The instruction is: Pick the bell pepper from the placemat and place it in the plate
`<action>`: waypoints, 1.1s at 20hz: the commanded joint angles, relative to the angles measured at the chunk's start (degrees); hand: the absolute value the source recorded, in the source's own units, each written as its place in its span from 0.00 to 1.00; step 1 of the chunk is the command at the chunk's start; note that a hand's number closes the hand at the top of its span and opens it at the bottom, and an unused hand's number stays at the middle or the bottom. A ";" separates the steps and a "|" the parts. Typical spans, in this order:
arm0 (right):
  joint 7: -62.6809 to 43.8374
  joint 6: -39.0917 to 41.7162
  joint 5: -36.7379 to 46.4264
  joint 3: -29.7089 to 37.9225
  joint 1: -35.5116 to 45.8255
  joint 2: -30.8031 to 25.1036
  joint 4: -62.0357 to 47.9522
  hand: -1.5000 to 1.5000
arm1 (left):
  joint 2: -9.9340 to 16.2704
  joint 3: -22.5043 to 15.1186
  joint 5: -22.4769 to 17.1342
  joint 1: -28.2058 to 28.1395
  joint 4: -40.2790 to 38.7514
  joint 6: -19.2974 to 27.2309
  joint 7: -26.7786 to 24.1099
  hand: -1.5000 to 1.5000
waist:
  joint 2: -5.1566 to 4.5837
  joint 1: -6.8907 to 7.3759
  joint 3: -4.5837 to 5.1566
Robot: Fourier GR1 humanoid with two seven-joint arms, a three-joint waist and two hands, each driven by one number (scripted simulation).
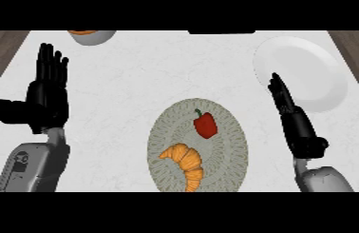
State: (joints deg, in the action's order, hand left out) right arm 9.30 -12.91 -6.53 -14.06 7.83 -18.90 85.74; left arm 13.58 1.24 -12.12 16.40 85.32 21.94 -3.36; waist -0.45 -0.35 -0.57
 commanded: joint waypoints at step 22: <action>44.90 49.15 -7.49 -0.60 16.10 2.56 -37.10 0.00 | 5.37 -8.81 0.64 -3.74 -7.95 -14.48 9.35 0.50 | -1.13 4.14 0.24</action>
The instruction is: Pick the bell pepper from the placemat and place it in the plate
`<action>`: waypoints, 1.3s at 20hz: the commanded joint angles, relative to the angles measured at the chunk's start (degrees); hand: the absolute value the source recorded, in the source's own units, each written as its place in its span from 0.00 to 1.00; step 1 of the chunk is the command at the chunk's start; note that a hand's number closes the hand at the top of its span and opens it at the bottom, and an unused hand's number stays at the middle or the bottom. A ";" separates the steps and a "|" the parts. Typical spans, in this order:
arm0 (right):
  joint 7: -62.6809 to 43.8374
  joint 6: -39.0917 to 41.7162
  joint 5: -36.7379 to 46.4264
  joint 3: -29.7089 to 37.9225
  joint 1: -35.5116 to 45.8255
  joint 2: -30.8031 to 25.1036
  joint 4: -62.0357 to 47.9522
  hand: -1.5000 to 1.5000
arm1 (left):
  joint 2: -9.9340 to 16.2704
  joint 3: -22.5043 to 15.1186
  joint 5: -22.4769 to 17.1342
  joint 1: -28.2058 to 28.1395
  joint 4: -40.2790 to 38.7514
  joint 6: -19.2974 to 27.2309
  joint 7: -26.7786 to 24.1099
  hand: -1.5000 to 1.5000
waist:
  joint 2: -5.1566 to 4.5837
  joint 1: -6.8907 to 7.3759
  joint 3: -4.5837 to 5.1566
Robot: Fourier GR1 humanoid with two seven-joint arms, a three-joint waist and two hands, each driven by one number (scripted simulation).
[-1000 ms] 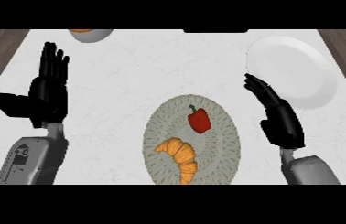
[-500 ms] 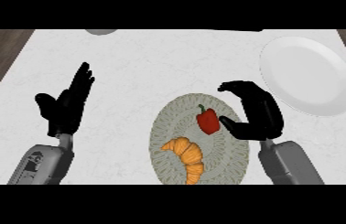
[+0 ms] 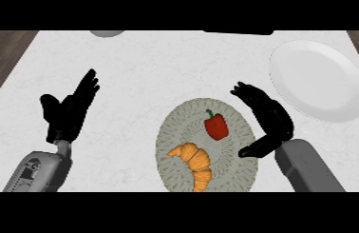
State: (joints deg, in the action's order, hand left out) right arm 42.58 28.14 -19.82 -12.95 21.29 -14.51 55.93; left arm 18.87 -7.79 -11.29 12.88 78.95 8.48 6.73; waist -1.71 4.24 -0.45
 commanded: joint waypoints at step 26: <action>22.01 -9.53 31.31 -16.32 22.82 1.11 -33.40 0.00 | -1.52 2.16 1.88 -1.32 -1.10 -0.65 -0.22 0.50 | 1.00 -2.39 0.35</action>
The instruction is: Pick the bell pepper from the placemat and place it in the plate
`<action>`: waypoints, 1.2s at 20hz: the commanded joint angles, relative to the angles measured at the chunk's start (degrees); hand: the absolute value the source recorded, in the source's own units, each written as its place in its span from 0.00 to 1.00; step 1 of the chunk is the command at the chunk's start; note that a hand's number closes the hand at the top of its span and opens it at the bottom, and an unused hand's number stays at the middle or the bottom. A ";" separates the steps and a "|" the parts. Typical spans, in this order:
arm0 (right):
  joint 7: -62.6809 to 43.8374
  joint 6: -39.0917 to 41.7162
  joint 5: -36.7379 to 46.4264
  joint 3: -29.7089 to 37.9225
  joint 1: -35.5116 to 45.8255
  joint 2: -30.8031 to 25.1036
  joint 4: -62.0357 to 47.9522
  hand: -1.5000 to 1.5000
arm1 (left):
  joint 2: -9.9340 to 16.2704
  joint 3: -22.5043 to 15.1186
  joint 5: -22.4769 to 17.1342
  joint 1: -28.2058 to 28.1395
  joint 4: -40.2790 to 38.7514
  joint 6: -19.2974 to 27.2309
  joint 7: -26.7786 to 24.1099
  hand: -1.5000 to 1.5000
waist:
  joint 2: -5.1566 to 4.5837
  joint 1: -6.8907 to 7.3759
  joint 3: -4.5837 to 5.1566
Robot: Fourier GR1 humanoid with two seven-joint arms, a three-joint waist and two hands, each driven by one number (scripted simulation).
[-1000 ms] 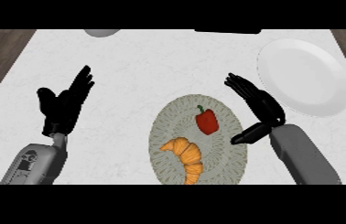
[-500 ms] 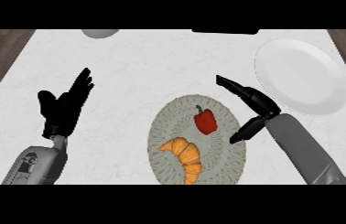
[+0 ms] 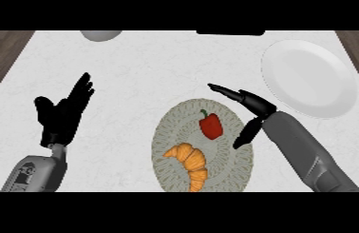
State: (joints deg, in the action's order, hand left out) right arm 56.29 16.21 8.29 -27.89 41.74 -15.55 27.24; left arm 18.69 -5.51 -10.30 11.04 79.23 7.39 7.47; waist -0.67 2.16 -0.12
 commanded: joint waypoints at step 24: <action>8.14 -4.10 13.49 -3.84 5.11 10.15 -9.72 1.00 | -1.79 3.01 2.90 0.39 -0.51 -1.27 2.09 0.50 | 0.36 -1.38 0.08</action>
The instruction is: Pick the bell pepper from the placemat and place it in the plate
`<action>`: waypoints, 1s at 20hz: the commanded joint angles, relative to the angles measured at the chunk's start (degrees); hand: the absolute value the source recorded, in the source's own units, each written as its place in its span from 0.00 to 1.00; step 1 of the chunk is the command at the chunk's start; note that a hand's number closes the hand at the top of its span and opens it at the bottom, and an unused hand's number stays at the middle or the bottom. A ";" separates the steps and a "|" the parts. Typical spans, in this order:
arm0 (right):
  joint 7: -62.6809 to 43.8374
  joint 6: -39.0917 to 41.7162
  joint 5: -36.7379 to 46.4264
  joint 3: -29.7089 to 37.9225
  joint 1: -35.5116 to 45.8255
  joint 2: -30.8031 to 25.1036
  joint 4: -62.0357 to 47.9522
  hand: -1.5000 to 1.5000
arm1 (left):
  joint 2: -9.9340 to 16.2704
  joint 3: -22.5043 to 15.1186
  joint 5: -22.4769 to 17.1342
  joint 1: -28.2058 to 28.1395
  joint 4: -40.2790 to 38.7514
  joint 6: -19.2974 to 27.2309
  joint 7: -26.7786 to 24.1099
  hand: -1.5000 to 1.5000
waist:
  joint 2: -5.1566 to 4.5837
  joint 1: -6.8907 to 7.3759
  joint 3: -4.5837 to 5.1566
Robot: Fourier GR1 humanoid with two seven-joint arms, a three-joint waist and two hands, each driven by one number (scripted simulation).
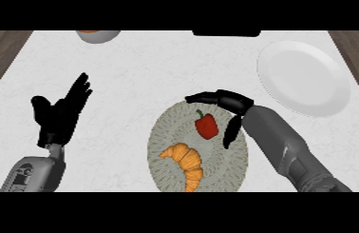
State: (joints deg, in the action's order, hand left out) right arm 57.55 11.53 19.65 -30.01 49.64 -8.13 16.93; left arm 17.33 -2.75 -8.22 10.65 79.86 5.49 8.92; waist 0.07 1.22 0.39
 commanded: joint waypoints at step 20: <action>-40.82 -21.90 -2.27 10.52 6.27 -3.05 -7.71 1.00 | -0.43 0.82 0.67 -0.83 0.73 -0.49 0.62 0.50 | 0.17 -0.40 0.21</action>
State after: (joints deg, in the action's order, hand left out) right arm 32.31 -1.64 17.70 -22.21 52.46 -8.71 14.19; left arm 16.89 -1.84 -7.50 10.33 80.64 5.19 9.40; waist 0.01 0.62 0.47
